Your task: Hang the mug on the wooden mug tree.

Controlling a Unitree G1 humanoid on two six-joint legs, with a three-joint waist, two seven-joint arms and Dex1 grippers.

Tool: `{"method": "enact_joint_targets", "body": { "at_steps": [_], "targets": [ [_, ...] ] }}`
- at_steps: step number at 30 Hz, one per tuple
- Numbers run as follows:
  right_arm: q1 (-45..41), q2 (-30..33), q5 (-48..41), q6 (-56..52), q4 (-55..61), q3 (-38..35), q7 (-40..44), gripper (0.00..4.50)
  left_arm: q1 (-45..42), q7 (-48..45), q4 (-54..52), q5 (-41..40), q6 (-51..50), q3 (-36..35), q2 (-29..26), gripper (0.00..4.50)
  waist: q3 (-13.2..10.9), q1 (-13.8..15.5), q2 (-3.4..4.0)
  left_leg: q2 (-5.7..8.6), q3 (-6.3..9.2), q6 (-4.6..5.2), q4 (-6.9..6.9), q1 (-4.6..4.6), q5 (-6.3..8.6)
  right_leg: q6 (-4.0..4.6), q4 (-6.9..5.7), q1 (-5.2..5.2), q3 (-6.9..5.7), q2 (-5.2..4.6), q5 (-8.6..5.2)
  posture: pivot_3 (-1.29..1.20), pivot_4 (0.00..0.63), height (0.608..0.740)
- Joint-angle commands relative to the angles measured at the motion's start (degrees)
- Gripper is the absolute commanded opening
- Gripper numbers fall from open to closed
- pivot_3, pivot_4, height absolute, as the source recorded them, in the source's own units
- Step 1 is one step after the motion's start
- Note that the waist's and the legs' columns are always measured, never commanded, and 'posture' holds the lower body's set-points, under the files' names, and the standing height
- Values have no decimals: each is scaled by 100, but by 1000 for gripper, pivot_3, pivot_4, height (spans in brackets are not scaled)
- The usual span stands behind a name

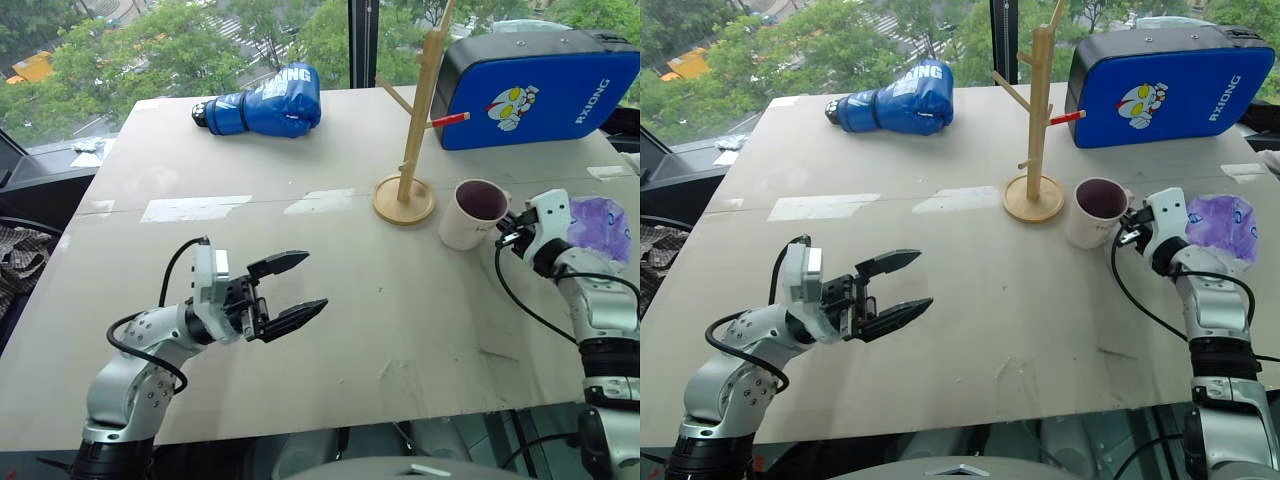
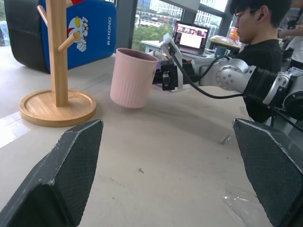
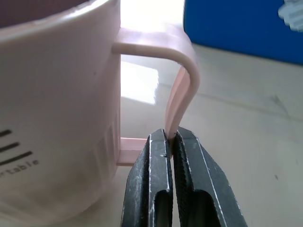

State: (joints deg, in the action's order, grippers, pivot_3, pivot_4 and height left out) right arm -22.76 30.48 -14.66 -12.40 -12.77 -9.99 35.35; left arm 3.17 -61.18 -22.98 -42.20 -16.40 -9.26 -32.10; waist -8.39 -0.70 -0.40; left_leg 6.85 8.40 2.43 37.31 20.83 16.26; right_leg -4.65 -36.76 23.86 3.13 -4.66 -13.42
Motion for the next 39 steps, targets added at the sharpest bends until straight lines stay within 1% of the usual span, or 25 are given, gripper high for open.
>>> {"method": "enact_joint_targets", "body": {
  "at_steps": [1,4,7,9,11,13,15,18,23,27,30,31,32,33,34,35,37,38,39],
  "targets": [
    [-55,240,-254,-29,578,-267,169,12,-14,24,-30,8,132,-25,50,4500,0,4,0,0,0,0,0,0,0,0,0,0,0,0,0,0,150,740],
    [-245,446,-438,-174,775,-287,387,12,-8,98,23,186,294,-10,109,4500,-1,2,1,0,0,0,0,0,0,0,0,0,0,-1,0,0,150,740],
    [-731,794,-431,-312,710,-132,720,12,13,205,217,340,849,-179,444,4500,-12,-16,20,0,-5,0,1,-1,0,0,0,0,7,0,0,0,150,740],
    [-1125,988,-367,-383,524,41,998,12,38,-6,321,194,1017,-236,552,4500,-13,-17,20,0,-7,0,1,0,0,-1,0,1,5,-1,1,0,150,740],
    [-1638,1129,-273,-452,221,240,1238,12,91,-162,407,89,1055,-276,544,4500,-12,-13,19,-4,-5,0,-3,-1,0,0,0,4,3,1,0,0,150,740],
    [-2172,1202,-151,-435,-155,431,1434,12,115,-253,455,-91,991,-346,531,4500,-12,-17,19,-6,0,-1,-5,0,1,1,3,3,-4,1,0,0,150,740],
    [-2622,1220,-50,-367,-533,588,1639,12,117,-255,483,-97,1003,-356,529,4500,-13,-8,18,-5,-5,0,-5,4,1,1,5,4,1,0,0,0,150,740],
    [-3335,1156,232,-184,-1295,915,1892,12,269,-241,367,-73,1062,-299,584,4500,-14,-4,16,-5,-2,0,-4,9,1,1,9,5,-3,-1,0,0,150,740],
    [-4133,848,714,261,-2454,1396,2205,12,471,-94,151,-41,1084,-247,694,4500,-15,-13,16,-5,-2,-1,-6,20,1,1,15,16,-4,-2,0,0,150,740],
    [-4529,503,1202,588,-3430,1704,2047,12,538,131,-13,75,1111,-188,773,4500,-15,-15,16,-5,-3,-1,-5,27,1,2,7,28,-1,-2,1,0,150,740],
    [-4702,341,1341,941,-4028,1690,1985,12,565,290,-87,206,1178,-167,813,4500,-15,-18,16,-5,-5,-1,-4,29,1,2,4,32,1,-1,1,0,150,740],
    [-4698,348,1351,1060,-4109,1656,2017,560,568,340,-109,244,1195,-167,819,4500,-15,-9,16,-5,-5,-1,-4,30,1,2,4,32,0,-1,1,0,150,740],
    [-4668,372,1335,1145,-4131,1605,2048,806,564,376,-126,242,1177,-167,809,4500,-15,7,16,-5,-3,-1,-4,31,1,2,4,32,-2,-1,1,0,150,740],
    [-4617,412,1308,1244,-4106,1553,2094,1281,573,401,-155,204,1127,-162,788,4500,-15,11,16,-4,0,-2,-2,36,1,2,6,34,-6,-1,1,0,150,740],
    [-4475,484,1225,1360,-3940,1468,2188,1747,568,435,-176,203,1123,-170,773,4500,-15,11,16,-4,0,-2,-2,41,1,2,6,38,-6,-1,1,0,150,740],
    [-4319,554,1108,1344,-3730,1350,2235,2080,560,472,-196,207,1129,-180,764,4500,-15,12,16,-4,1,-1,0,48,1,2,6,43,-7,-1,1,0,150,740],
    [-3869,752,890,1164,-3165,1093,2281,3060,543,558,-238,103,1028,-211,735,4500,-15,13,16,-4,3,-2,1,54,1,2,8,48,-11,-2,1,0,150,740],
    [-3577,871,795,1086,-2819,971,2296,3060,532,610,-247,86,1014,-227,736,4500,-14,18,15,-4,4,-1,2,60,1,2,8,51,-12,-3,1,0,150,740],
    [-3265,966,666,999,-2442,815,2275,3060,523,648,-246,57,987,-234,733,4500,-14,19,15,-4,6,-2,12,84,1,2,4,73,-15,-3,1,0,150,740]
  ]
}}
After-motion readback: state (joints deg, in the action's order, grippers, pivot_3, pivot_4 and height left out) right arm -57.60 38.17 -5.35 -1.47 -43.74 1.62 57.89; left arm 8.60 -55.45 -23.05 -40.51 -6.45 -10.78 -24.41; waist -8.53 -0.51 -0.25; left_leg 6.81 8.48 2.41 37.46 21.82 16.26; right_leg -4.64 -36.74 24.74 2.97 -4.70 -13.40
